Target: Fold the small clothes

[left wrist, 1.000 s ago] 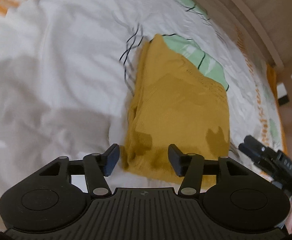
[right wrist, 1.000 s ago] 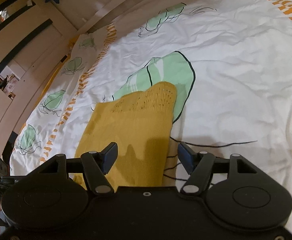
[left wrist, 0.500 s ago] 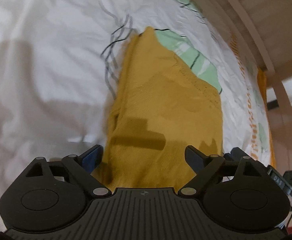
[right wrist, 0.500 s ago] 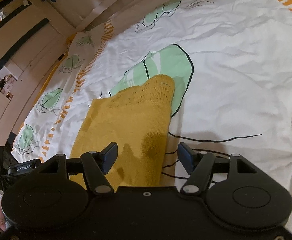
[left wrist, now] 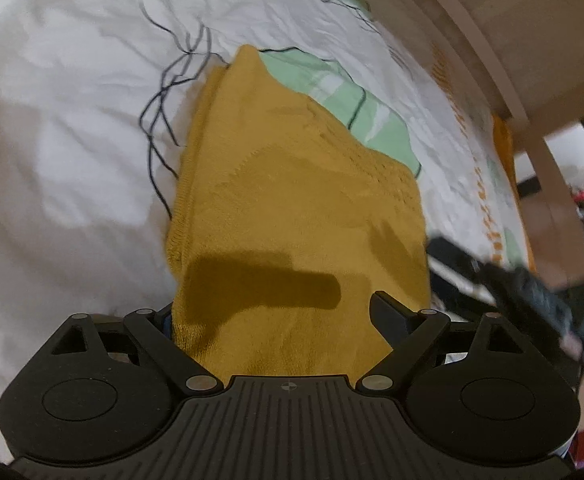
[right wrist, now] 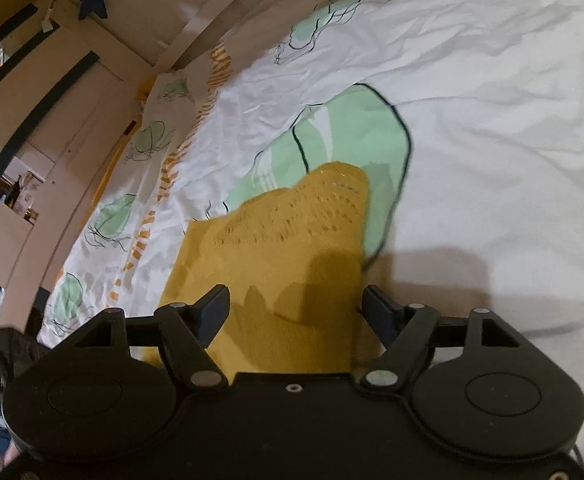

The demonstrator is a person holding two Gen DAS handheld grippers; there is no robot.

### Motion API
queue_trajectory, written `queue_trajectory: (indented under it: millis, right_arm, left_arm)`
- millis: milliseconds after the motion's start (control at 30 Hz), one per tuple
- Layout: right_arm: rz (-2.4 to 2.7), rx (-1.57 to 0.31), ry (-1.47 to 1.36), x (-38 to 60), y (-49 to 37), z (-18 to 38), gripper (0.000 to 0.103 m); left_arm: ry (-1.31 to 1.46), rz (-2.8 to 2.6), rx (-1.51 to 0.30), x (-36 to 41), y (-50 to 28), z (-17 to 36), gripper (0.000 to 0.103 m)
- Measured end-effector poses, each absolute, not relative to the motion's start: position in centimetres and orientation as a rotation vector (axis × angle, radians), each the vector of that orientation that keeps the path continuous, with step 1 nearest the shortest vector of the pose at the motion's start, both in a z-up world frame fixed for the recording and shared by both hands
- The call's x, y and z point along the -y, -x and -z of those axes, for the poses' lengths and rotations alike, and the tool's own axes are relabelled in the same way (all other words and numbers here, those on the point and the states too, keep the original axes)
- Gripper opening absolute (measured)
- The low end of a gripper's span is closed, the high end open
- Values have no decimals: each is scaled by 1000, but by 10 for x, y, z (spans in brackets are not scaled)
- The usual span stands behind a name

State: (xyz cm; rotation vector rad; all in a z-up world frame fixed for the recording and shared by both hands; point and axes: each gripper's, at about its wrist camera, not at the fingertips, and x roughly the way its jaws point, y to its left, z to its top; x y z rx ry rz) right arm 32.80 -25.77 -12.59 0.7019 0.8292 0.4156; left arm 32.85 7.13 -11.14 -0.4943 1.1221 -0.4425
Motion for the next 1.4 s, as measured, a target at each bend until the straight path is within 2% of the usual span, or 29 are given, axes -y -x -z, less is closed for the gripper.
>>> queue_trajectory:
  millis: [133, 333, 467, 967, 1033, 1067, 1100, 1133, 1167, 1200, 1267, 1300, 1400]
  right_arm:
    - [-427, -856, -740, 251, -348, 137, 80]
    - [-451, -840, -780, 249, -363, 141, 92]
    - [-481, -834, -769, 245, -367, 141, 103]
    - [-502, -863, -757, 246, -375, 139, 103]
    - [-507, -867, -745, 244, -376, 138, 103]
    - [-508, -869, -736, 243, -376, 138, 103]
    - [-503, -870, -722, 242, -375, 137, 100]
    - [-495, -873, -704, 241, -375, 135, 97]
    - [-484, -875, -677, 239, -375, 133, 88]
    - [-472, -878, -651, 239, -373, 132, 74]
    - [-445, -887, -620, 242, -371, 132, 54]
    - [-442, -887, -630, 245, -371, 134, 50]
    - [-435, -881, -683, 253, -366, 134, 44]
  left_arm:
    - [482, 461, -1146, -68, -327, 111, 89]
    - [398, 466, -1164, -57, -326, 110, 89]
    - [358, 455, -1173, -52, -327, 109, 89]
    - [329, 462, -1185, -49, -326, 109, 89]
    - [326, 455, -1184, -50, -324, 107, 86]
    - [328, 444, -1183, -50, -324, 106, 76]
    - [332, 431, -1183, -52, -324, 106, 59]
    - [340, 425, -1183, -54, -325, 105, 49]
    - [362, 422, -1183, -58, -325, 105, 35]
    - [401, 424, -1186, -64, -326, 106, 28]
    - [466, 429, -1188, -71, -326, 108, 22]
    - [473, 435, -1182, -73, -326, 107, 21]
    - [456, 458, -1161, -69, -322, 101, 19]
